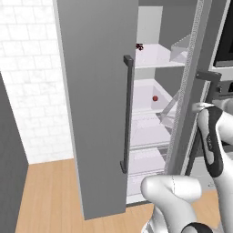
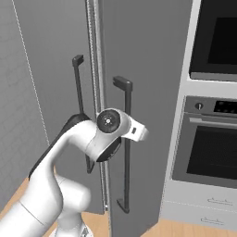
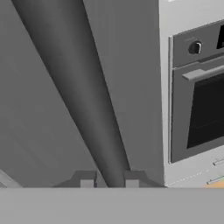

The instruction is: Take the strawberry from the fridge and place it on top of the pancake, located on the dining counter.

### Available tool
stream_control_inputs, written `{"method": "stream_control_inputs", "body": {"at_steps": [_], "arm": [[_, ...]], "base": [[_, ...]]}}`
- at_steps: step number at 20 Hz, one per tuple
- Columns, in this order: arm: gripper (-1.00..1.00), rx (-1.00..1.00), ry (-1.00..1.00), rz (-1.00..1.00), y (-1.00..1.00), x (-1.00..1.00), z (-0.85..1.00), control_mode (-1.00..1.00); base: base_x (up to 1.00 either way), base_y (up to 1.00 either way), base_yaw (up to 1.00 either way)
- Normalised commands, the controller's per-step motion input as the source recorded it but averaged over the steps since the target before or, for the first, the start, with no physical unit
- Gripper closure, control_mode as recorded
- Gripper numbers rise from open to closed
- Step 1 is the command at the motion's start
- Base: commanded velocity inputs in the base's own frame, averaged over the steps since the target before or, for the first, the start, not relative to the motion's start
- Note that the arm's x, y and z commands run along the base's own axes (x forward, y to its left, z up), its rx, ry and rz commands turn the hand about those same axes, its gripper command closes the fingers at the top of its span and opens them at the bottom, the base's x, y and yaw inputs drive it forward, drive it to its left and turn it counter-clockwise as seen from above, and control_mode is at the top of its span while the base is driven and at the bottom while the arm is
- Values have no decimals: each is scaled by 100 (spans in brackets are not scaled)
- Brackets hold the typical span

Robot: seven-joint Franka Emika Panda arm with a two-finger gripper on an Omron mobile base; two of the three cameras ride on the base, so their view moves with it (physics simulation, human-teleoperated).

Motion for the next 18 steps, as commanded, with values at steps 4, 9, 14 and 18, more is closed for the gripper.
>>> {"method": "stream_control_inputs", "body": {"at_steps": [4,9,14,18], "arm": [[-100,-7,12,-3,-5,-5,-13,-100],[-100,-7,7,0,2,0,-18,-100],[-100,0,-19,-2,-11,-90,15,-100],[-100,0,-13,-6,-5,-100,69,-100]], "base": [[0,0,0],[0,0,0],[0,0,0],[0,0,0]]}}
